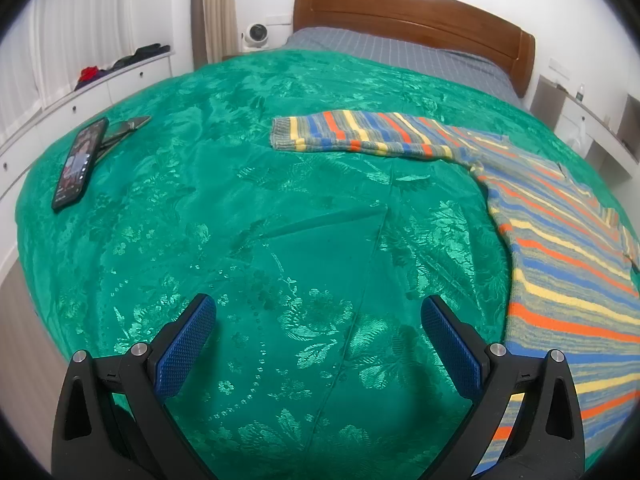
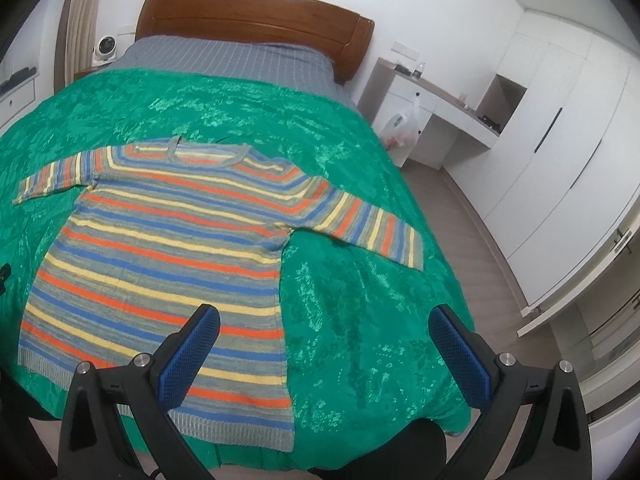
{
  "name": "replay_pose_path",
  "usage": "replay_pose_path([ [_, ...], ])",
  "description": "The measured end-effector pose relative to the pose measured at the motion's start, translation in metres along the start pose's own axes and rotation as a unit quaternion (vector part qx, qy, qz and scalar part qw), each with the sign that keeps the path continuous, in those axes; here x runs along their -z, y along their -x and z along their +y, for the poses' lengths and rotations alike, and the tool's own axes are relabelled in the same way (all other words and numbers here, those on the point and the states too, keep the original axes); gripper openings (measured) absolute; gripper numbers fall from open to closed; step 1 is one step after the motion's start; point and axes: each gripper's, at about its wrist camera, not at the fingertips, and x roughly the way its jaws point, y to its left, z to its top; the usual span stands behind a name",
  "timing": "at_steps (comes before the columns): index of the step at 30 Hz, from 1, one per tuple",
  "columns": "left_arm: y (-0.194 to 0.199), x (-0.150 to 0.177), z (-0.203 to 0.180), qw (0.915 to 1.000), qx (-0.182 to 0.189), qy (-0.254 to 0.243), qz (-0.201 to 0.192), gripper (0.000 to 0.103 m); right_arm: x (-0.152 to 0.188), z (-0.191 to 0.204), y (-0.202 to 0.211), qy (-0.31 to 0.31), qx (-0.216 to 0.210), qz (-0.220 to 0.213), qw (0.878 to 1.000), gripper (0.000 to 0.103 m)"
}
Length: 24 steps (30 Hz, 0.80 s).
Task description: Fold small clothes
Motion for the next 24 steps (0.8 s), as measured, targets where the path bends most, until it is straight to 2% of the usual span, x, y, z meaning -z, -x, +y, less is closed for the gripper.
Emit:
replay_pose_path([
  [16, 0.000, 0.001, 0.000, 1.0000, -0.001, 0.000, 0.000, 0.102, 0.003, 0.006, -0.006, 0.004, -0.020, 0.015, 1.000, 0.102],
  [17, 0.000, 0.001, 0.000, 1.0000, 0.000, 0.000, 0.000, 0.103, 0.003, 0.005, -0.010, -0.004, -0.033, 0.014, 0.999, 0.102],
  [20, -0.001, 0.001, 0.000, 1.0000, 0.000, -0.001, 0.000, 0.103, 0.004, -0.008, -0.028, -0.054, -0.134, -0.004, 0.989, 0.102],
  [22, -0.001, 0.001, -0.001, 1.0000, -0.001, -0.004, 0.002, 0.103, 0.004, -0.029, -0.056, -0.103, -0.231, -0.019, 0.967, 0.102],
  [24, -0.001, 0.001, -0.001, 1.0000, -0.002, -0.006, 0.002, 0.103, 0.004, -0.058, -0.088, -0.157, -0.291, -0.029, 0.943, 0.102],
])
